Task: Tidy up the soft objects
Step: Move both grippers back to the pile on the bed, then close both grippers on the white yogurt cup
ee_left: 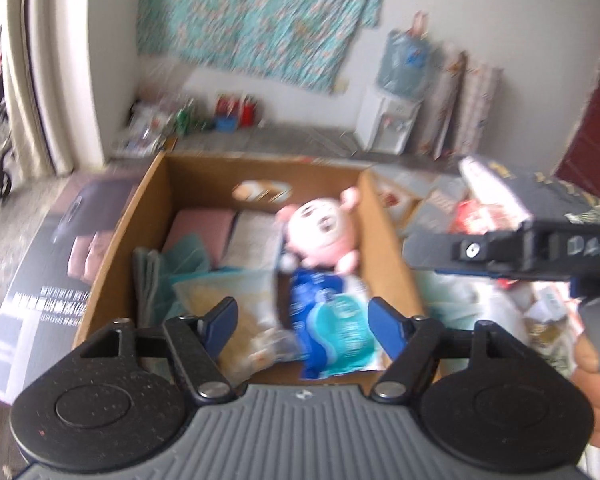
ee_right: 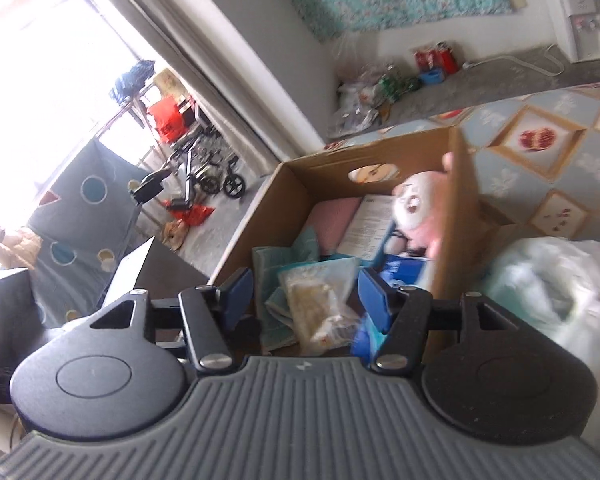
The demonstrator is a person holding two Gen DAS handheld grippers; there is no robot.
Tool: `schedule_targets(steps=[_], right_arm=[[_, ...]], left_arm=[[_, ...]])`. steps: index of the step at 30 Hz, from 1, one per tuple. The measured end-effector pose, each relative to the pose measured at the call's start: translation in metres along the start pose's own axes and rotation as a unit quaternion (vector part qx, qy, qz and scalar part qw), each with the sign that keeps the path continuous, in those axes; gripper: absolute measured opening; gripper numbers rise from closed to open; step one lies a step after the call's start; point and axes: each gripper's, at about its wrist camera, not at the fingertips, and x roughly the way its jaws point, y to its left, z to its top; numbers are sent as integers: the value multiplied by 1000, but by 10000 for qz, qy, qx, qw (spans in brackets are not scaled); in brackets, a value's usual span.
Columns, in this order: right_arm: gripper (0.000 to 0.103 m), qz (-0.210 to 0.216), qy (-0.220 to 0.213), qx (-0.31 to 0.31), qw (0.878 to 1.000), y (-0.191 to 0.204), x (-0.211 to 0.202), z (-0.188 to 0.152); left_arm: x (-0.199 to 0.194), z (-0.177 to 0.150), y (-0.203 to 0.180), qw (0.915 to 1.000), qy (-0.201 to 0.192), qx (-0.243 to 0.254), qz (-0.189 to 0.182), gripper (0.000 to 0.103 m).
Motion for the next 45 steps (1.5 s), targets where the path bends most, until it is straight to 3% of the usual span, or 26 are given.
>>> schedule_targets(steps=[5,12,17,21,26,30,36,45], right_arm=[[64,-387,-406,-35,9984,-31,-60,-21],[66,-1158,-846,104,9896,-89,-145,-52],[66,-1675,-1089,437,9789,-139,-195,-69],[66,-1716,-1050,974,9747,-185,-215,-73],[66,-1368,-752,1972,9679,-247,-209,-74],[66,-1326,-558,2497,9576,-287,-186,-71],[63,-1458,-429,2869,9458,-327,-156,-60],[59,-1604,-363,2757,9471,-330,-130,-34]], left_arm=[[-21,-17,-46,9989,-337,266,-188,77],[-25,-36,-110,9946,-493,569,-711,77],[-16,-45,-166,9859,-566,961,-1246,77],[1,-54,-216,9775,-675,1409,-1415,76],[43,-59,-259,9716,-674,1743,-1449,75],[83,-63,-283,9685,-434,1991,-1433,67],[130,-64,-305,9636,-106,2221,-1481,64],[176,-59,-333,9577,128,2282,-1749,64]])
